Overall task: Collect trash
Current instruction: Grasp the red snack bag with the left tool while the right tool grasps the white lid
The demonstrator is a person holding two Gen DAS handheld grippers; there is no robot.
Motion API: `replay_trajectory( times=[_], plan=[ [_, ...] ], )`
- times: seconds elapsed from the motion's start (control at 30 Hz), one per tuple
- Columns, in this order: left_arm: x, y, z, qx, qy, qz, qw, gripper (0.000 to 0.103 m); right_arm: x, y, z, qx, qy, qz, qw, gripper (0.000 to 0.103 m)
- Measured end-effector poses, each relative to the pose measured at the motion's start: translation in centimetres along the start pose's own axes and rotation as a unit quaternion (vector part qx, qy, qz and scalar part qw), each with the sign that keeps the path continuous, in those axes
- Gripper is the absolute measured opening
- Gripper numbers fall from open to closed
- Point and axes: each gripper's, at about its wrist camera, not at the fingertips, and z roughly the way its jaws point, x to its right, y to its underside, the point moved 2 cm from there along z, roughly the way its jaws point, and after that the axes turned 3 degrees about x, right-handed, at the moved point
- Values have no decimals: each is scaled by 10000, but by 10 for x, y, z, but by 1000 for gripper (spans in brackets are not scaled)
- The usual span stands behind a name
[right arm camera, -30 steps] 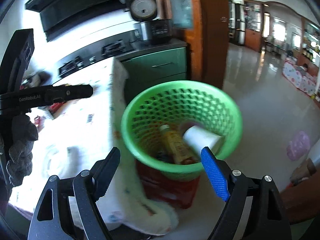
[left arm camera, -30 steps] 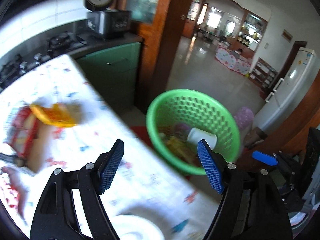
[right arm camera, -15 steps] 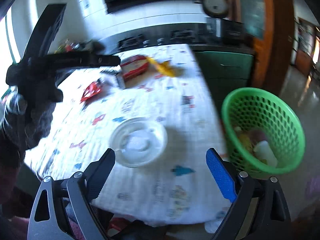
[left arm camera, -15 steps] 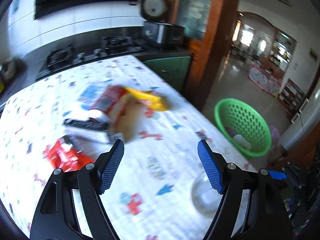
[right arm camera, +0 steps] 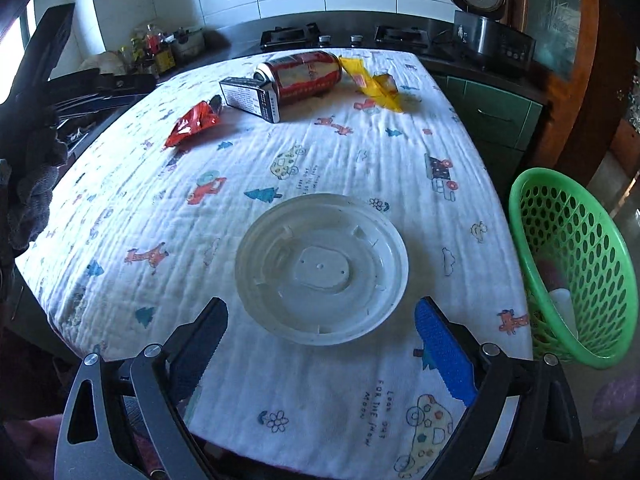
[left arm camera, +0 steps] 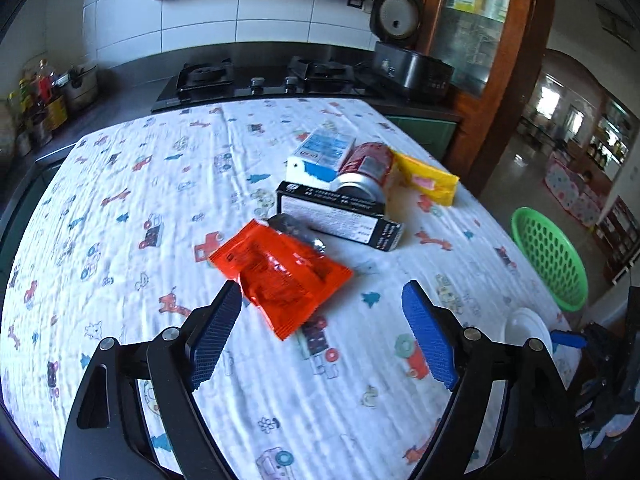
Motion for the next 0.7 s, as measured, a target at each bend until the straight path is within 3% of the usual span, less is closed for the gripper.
replay_trajectory(
  times=[0.33, 0.5, 0.6, 0.7],
  plan=[
    [-26, 10, 46, -557, -246, -139, 9980, 87, 3, -9, 19, -104, -33, -28, 9999, 93],
    [-44, 7, 56, -626, -220, -730, 9951, 87, -1, -13, 22, 6, -80, 15, 10000, 93],
    [-54, 7, 61, -651, -235, -1017, 9924, 81, -3, -13, 23, 70, 5, -56, 10000, 90],
    [-64, 9, 70, -780, -107, -1376, 9874, 67, -5, -13, 22, 126, 22, -80, 9999, 90]
  ],
)
